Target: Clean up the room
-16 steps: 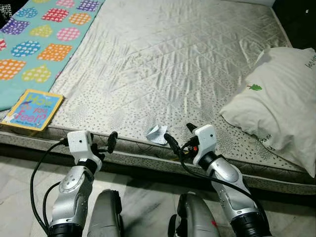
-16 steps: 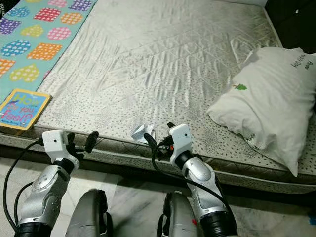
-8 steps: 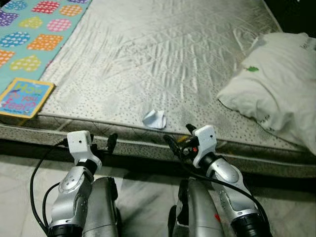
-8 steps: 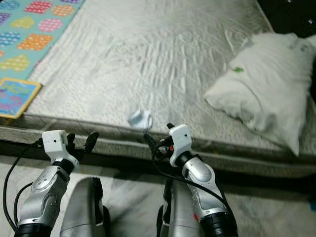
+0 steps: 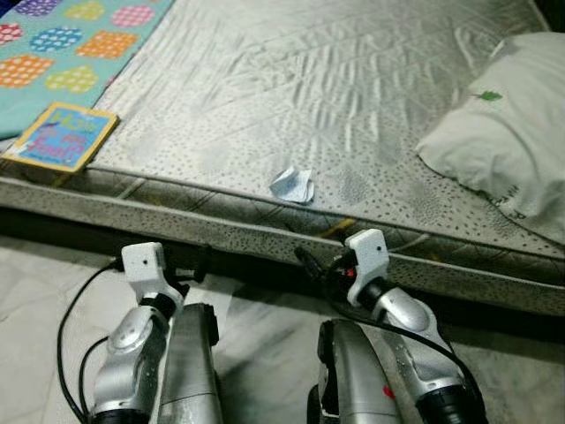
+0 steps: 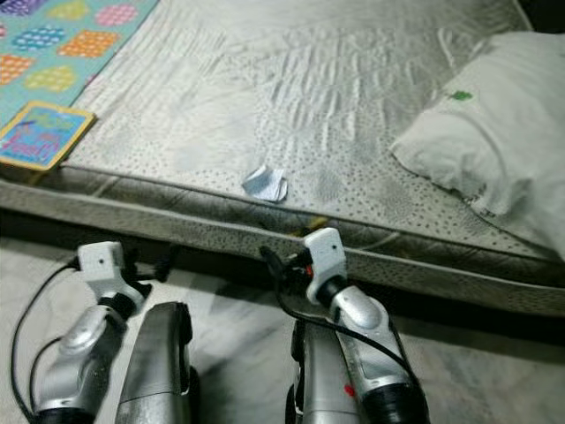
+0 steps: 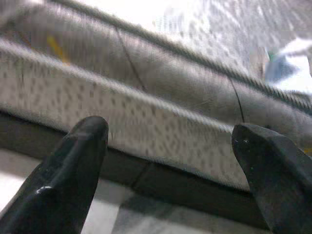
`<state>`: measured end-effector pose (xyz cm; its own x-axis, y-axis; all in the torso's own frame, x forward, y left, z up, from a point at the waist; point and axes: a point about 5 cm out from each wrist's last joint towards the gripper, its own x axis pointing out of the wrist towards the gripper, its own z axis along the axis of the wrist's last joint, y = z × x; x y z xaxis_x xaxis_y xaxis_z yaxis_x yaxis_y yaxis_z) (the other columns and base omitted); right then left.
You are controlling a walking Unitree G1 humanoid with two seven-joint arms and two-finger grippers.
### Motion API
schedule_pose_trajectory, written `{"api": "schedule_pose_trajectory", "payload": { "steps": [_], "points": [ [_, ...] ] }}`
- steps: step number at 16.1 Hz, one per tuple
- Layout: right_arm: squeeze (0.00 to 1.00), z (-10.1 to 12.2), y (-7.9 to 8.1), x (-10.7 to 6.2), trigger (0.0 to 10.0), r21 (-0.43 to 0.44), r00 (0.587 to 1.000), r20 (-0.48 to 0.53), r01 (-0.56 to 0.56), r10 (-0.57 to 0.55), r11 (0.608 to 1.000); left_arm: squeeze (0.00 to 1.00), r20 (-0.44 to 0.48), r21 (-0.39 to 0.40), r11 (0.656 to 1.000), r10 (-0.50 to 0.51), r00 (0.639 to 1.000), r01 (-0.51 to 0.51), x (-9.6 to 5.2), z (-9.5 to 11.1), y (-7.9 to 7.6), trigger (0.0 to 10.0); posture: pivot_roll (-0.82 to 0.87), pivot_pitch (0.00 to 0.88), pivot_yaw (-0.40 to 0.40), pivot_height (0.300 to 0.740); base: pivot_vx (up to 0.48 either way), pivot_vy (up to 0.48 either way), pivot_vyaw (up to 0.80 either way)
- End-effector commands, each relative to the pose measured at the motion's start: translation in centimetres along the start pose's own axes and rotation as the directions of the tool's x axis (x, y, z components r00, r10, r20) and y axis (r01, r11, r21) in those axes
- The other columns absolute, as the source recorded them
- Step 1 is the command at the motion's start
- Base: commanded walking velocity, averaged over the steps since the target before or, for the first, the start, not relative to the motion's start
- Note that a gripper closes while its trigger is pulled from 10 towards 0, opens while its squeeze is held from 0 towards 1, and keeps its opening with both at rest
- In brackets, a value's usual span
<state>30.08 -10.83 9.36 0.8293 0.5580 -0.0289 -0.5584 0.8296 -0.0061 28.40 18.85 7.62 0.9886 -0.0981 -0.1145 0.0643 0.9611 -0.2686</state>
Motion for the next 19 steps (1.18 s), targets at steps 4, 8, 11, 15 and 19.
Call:
{"api": "schedule_pose_trajectory", "payload": {
  "steps": [4, 8, 11, 15, 19],
  "points": [
    [0.00, 0.0, -0.4, -0.2, 10.0, -0.002, 1.000, -0.007, 0.005, -0.005, 1.000, 0.00, 0.019, -0.002, 1.000, -0.014, 1.000, 0.014, 0.2, 0.5, -0.4, 10.0, 0.02, 0.244, -0.069, 0.531, 0.282, 0.000, 0.00],
    [0.00, 0.0, -0.4, -0.1, 10.0, 0.001, 1.000, -0.007, 0.008, -0.008, 1.000, 0.00, 0.022, -0.001, 1.000, -0.009, 1.000, 0.009, 0.3, 0.6, -0.3, 10.0, 0.02, 0.247, -0.068, 0.531, 0.142, 0.000, 0.00],
    [0.00, 0.0, -0.5, -0.1, 10.0, 0.006, 1.000, -0.008, 0.013, -0.013, 1.000, 0.00, 0.009, 0.004, 1.000, -0.006, 1.000, 0.006, 0.3, 0.5, -0.2, 10.0, 0.02, 0.249, -0.067, 0.531, 0.000, 0.000, 0.00],
    [0.00, -0.1, -0.8, 0.0, 10.0, 0.033, 0.999, -0.032, 0.019, -0.018, 0.999, 0.00, 0.002, 0.019, 1.000, 0.001, 1.000, -0.001, 0.3, 0.5, -0.3, 10.0, 0.04, 0.249, -0.069, 0.531, 0.000, 0.000, 0.00],
    [0.00, -1.1, -0.4, 1.9, 10.0, 0.052, 0.992, -0.126, -0.016, 0.023, 0.999, 0.00, 0.004, 0.147, 0.989, -0.027, 1.000, 0.026, -1.2, 1.1, -1.1, 10.0, 0.11, 0.257, -0.074, 0.531, 0.000, 0.000, 0.00]
  ]
}}
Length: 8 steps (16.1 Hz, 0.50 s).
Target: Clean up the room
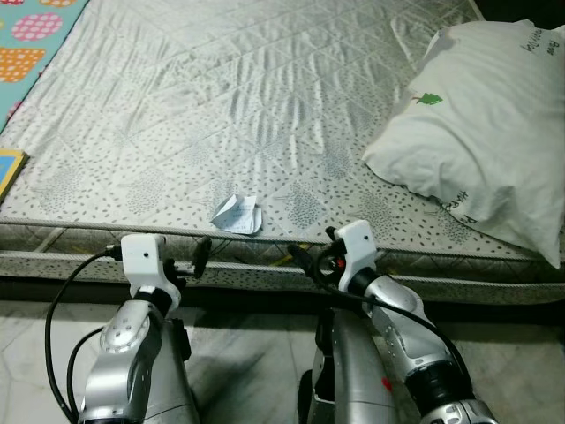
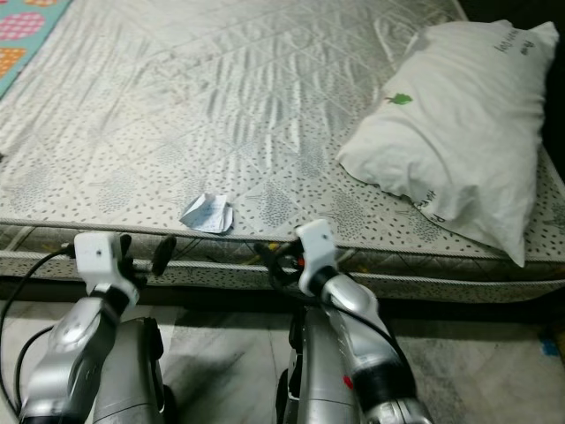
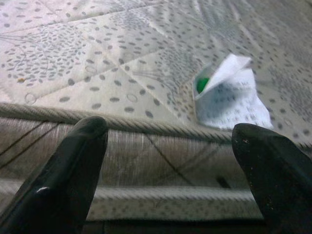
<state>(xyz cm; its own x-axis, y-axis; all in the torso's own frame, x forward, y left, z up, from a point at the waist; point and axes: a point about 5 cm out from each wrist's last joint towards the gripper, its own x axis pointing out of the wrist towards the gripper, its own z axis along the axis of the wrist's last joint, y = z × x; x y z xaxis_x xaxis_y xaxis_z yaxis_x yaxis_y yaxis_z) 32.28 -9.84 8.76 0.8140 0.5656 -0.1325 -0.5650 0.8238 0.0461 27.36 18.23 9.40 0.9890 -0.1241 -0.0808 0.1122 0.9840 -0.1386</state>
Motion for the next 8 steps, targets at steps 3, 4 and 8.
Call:
{"api": "schedule_pose_trajectory", "payload": {
  "steps": [3, 4, 8],
  "points": [
    [0.00, 0.0, 1.4, 1.6, 10.0, 0.025, 1.000, 0.009, -0.030, 0.029, 0.999, 0.00, -0.032, 0.020, 0.999, 0.050, 0.998, -0.049, -2.0, -0.3, 1.0, 10.0, 0.18, 0.269, -0.083, 0.531, 0.000, 0.000, 0.00],
    [0.00, -0.1, 1.9, 2.0, 10.0, 0.023, 0.999, 0.005, -0.048, 0.048, 0.999, 0.00, -0.036, 0.021, 0.998, 0.063, 0.997, -0.063, -2.6, -0.3, 1.2, 10.0, 0.20, 0.279, -0.086, 0.531, 0.000, 0.000, 0.80],
    [0.00, -0.2, 1.8, 2.5, 10.0, 0.062, 1.000, 0.019, -0.002, 0.001, 0.998, 0.00, -0.056, 0.021, 0.996, 0.086, 0.995, -0.085, -3.5, -0.3, 1.5, 10.0, 0.21, 0.282, -0.075, 0.531, 0.000, 0.000, 0.40]
  ]
}}
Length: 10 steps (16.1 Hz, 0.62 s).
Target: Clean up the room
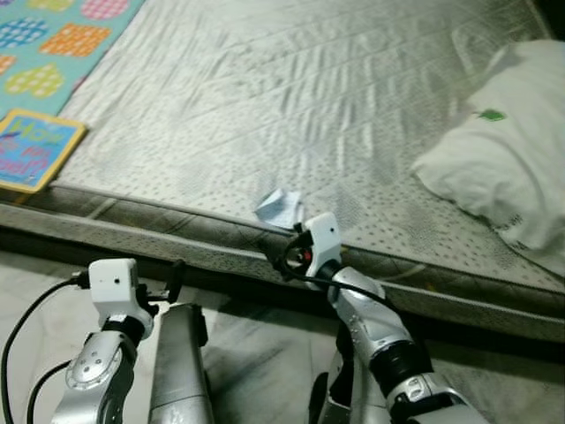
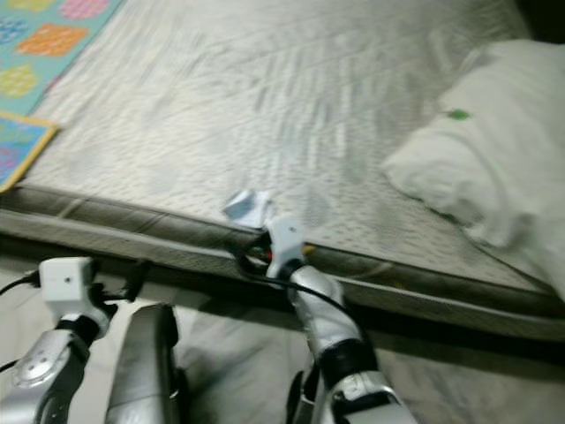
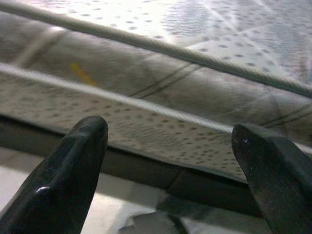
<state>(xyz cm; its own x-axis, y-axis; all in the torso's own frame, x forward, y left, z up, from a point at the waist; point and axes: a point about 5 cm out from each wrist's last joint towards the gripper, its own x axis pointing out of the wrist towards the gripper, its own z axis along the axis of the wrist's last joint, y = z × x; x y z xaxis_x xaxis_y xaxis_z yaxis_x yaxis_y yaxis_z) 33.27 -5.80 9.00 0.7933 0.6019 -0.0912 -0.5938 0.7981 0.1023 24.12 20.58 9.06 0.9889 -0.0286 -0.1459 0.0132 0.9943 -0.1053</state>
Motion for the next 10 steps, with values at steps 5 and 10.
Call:
{"api": "schedule_pose_trajectory", "payload": {
  "steps": [5, 10],
  "points": [
    [0.00, 0.4, -1.8, -0.2, 10.0, 0.024, 0.975, 0.068, 0.210, -0.211, 0.978, 0.00, -0.019, 0.017, 0.999, -0.050, 0.999, 0.050, -0.1, 0.4, -0.9, 10.0, 0.23, 0.271, -0.044, 0.531, 0.000, 0.000, 0.00],
    [0.00, 1.0, -1.4, 0.8, 10.0, -0.027, 0.967, 0.075, 0.247, -0.245, 0.969, 0.00, -0.024, 0.030, 0.998, -0.051, 0.998, 0.051, -0.3, 0.4, -0.8, 10.0, 0.25, 0.268, -0.045, 0.531, 0.000, 0.000, 0.00]
  ]
}}
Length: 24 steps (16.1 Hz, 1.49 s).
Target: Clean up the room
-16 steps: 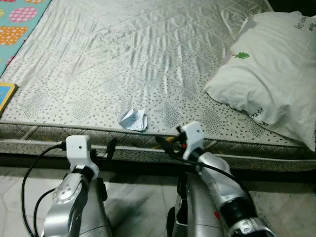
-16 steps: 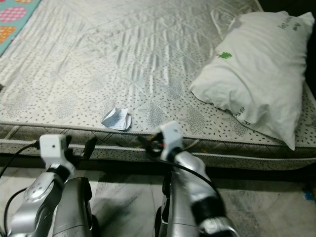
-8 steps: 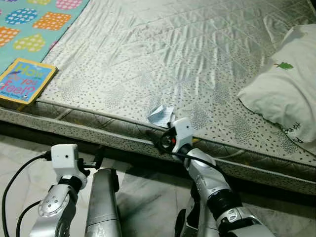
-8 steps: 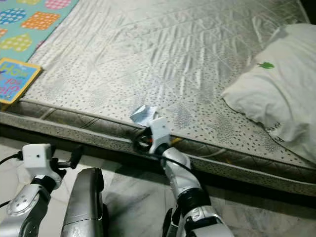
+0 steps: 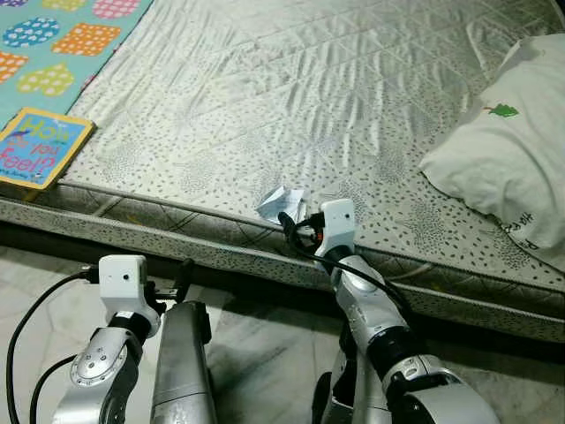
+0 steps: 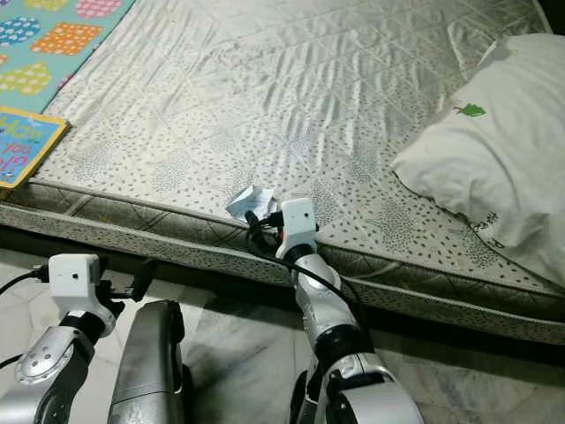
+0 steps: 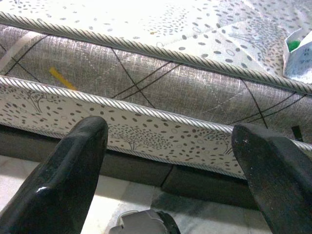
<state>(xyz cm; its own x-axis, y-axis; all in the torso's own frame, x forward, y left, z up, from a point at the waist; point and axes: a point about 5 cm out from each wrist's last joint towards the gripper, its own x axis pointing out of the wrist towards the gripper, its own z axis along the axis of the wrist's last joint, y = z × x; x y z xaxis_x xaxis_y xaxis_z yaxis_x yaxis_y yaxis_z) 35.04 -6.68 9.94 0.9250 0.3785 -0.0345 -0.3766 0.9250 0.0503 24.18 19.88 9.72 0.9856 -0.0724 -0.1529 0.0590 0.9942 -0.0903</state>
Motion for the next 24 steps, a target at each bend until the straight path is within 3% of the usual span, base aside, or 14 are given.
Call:
{"api": "schedule_pose_trajectory", "payload": {
  "steps": [1, 5, 17, 18, 19, 20, 21, 23, 24],
  "points": [
    [0.00, -0.4, 0.5, 0.2, 10.0, -0.019, 1.000, -0.026, 0.006, -0.007, 1.000, 0.00, -0.015, 0.008, 1.000, -0.010, 1.000, 0.010, -0.3, -0.2, -0.2, 10.0, 0.26, 0.267, -0.047, 0.531, 0.000, 0.000, 0.00],
    [0.00, -0.6, 2.3, 0.8, 10.0, -0.023, 0.999, -0.049, 0.002, -0.003, 1.000, 0.00, -0.021, 0.006, 1.000, -0.029, 0.999, 0.030, -1.0, -0.1, -0.8, 10.0, 0.28, 0.288, -0.043, 0.531, 0.000, 0.000, 0.00],
    [0.00, 0.0, 4.6, 1.6, 10.0, -0.017, 0.999, -0.034, 0.013, -0.013, 1.000, 0.00, -0.070, -0.030, 0.999, -0.025, 0.997, 0.023, -3.7, -0.4, -1.8, 10.0, 0.32, 0.373, -0.048, 0.531, 0.000, 0.000, 0.00],
    [0.00, 0.1, 4.9, 1.7, 8.5, -0.016, 0.999, -0.037, 0.013, -0.013, 1.000, 0.00, -0.073, -0.033, 0.999, -0.023, 0.997, 0.020, -3.8, -0.4, -1.8, 10.0, 0.33, 0.375, -0.049, 0.531, 0.000, 0.000, 0.00],
    [0.00, 0.1, 5.0, 1.7, 6.4, -0.011, 0.999, -0.036, 0.011, -0.012, 1.000, 0.00, -0.074, -0.034, 0.999, -0.022, 0.997, 0.020, -3.9, -0.4, -1.9, 10.0, 0.32, 0.376, -0.049, 0.531, 0.000, 0.000, 0.00],
    [0.00, 0.4, 5.3, 1.9, 2.6, 0.002, 0.999, -0.032, 0.007, -0.007, 1.000, 0.00, -0.078, -0.039, 0.999, -0.023, 0.997, 0.020, -3.9, -0.4, -2.0, 10.0, 0.32, 0.375, -0.050, 0.531, 0.000, 0.000, 0.00],
    [0.00, 0.5, 5.3, 2.0, 3.3, 0.006, 0.999, -0.031, 0.007, -0.007, 1.000, 0.00, -0.079, -0.040, 0.999, -0.023, 0.997, 0.020, -3.8, -0.4, -2.0, 10.0, 0.32, 0.375, -0.051, 0.531, 0.000, 0.000, 0.00],
    [0.00, 0.5, 5.2, 2.0, 3.6, 0.027, 0.999, -0.041, 0.014, -0.013, 1.000, 0.00, -0.081, -0.042, 0.999, -0.023, 0.996, 0.020, -3.8, -0.4, -2.0, 10.0, 0.32, 0.374, -0.051, 0.531, 0.000, 0.000, 0.00],
    [0.00, 0.3, 5.0, 2.0, 3.2, 0.050, 0.998, -0.052, 0.025, -0.022, 0.998, 0.00, -0.082, -0.045, 0.999, -0.021, 0.996, 0.018, -3.6, -0.4, -1.9, 10.0, 0.32, 0.370, -0.052, 0.531, 0.000, 0.000, 0.00]
  ]
}}
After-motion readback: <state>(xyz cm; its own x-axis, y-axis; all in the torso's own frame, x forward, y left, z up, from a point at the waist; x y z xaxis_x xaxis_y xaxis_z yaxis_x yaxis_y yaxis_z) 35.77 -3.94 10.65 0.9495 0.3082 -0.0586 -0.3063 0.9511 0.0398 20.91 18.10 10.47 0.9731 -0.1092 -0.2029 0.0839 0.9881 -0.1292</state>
